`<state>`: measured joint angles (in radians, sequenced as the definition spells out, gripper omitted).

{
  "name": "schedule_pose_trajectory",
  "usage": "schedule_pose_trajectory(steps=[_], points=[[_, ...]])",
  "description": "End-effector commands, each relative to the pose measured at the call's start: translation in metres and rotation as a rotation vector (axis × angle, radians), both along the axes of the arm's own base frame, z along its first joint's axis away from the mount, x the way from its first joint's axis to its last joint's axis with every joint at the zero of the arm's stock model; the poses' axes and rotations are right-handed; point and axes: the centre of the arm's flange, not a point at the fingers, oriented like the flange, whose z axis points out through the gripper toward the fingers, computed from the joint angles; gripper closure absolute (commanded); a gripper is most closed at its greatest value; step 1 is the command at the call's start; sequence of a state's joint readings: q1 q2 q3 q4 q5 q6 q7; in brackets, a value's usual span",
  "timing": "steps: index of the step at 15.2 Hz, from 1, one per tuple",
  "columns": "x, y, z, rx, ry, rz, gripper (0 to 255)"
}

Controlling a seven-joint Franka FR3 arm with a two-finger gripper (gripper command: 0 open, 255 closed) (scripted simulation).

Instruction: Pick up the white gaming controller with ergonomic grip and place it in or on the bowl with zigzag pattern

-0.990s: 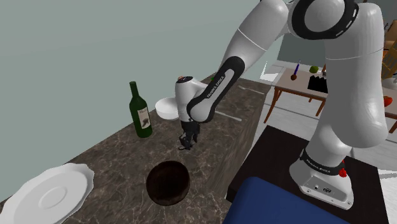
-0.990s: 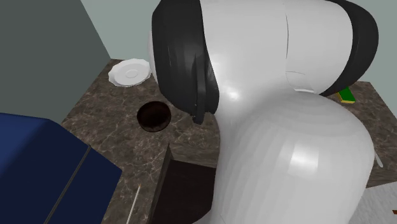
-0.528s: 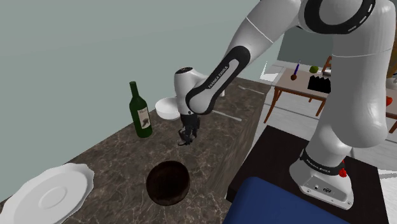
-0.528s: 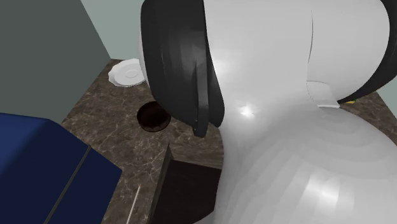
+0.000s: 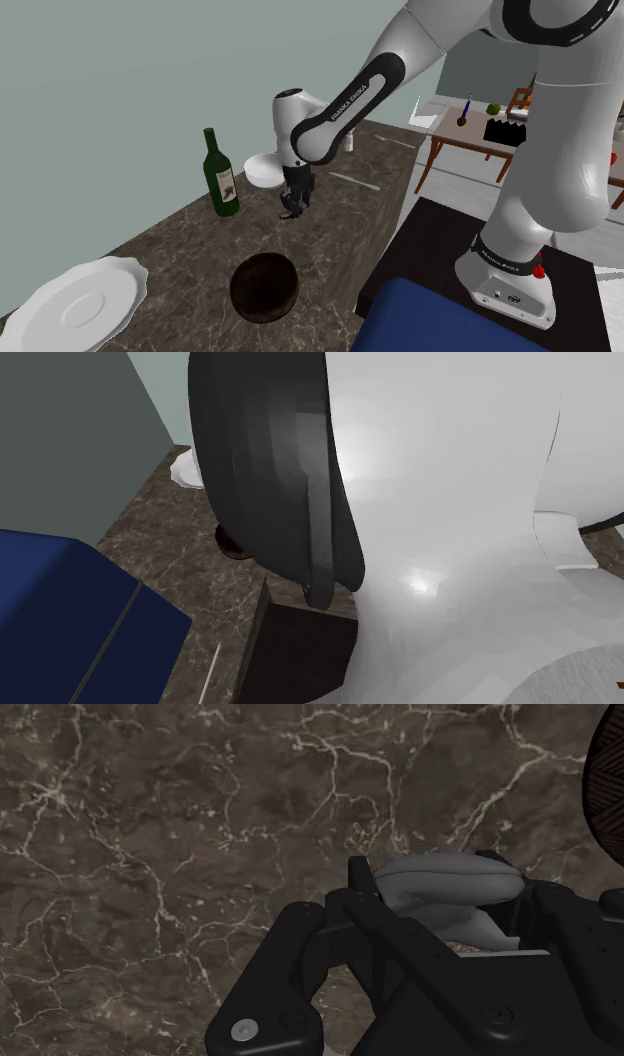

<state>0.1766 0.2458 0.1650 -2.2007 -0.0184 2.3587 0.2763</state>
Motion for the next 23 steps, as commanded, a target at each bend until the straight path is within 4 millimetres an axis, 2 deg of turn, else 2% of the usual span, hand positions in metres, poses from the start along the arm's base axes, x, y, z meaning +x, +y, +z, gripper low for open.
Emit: schedule_pose_trajectory(steps=[1,4,19,20,23], points=[[0.000,-0.001,0.012,0.000,0.000,0.000,255],[0.000,-0.001,0.025,0.000,0.000,0.000,255],[-0.069,0.185,0.025,0.000,0.000,0.000,255],[-0.072,0.194,0.025,0.000,0.000,0.000,255],[-0.072,0.194,0.009,0.000,0.000,0.000,255]])
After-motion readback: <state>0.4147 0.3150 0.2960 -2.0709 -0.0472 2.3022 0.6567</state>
